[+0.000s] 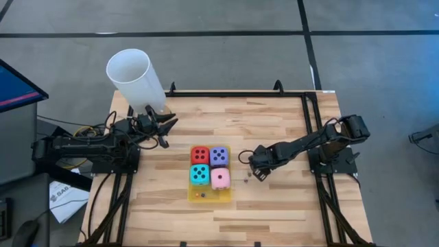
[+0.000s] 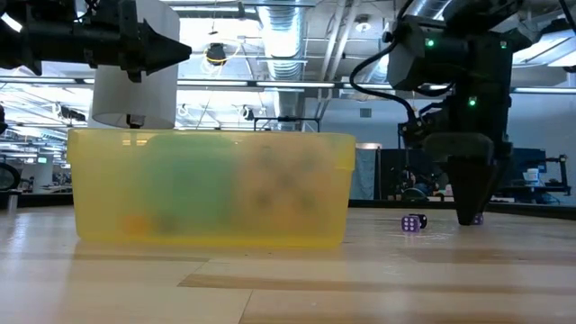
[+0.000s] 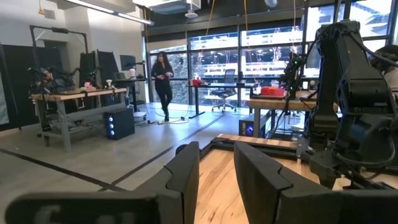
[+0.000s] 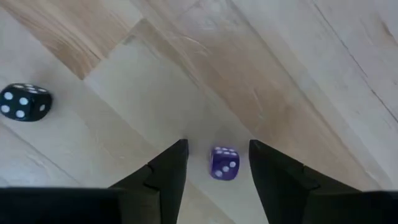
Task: Pick & Place Dice
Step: Put the violet die into the yellow bin
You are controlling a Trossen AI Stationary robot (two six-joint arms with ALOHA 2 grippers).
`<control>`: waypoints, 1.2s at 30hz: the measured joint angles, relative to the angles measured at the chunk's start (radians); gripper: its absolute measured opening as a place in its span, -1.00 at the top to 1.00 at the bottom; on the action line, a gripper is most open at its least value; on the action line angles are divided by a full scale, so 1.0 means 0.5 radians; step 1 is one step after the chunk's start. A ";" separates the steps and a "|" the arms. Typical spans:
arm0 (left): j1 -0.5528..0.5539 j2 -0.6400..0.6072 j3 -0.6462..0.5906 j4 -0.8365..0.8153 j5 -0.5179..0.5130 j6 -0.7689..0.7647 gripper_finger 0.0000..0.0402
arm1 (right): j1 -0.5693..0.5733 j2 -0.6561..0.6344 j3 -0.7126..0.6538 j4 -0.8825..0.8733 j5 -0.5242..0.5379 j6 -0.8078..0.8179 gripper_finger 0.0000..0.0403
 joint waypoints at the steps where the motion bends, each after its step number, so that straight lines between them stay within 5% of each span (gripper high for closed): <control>1: 0.000 0.001 0.000 0.000 0.000 0.000 0.55 | 0.001 0.002 0.002 0.003 -0.008 -0.021 0.17; 16: 0.004 0.008 0.000 -0.002 -0.001 0.000 0.55 | 0.014 -0.025 -0.006 0.009 -0.057 -0.029 0.75; 23: 0.004 0.008 0.000 -0.002 0.000 -0.001 0.55 | 0.014 -0.023 0.028 -0.057 -0.058 -0.116 0.70; 36: 0.004 0.008 0.000 -0.002 0.000 0.000 0.55 | 0.012 -0.024 0.522 -0.018 -0.028 -0.704 0.74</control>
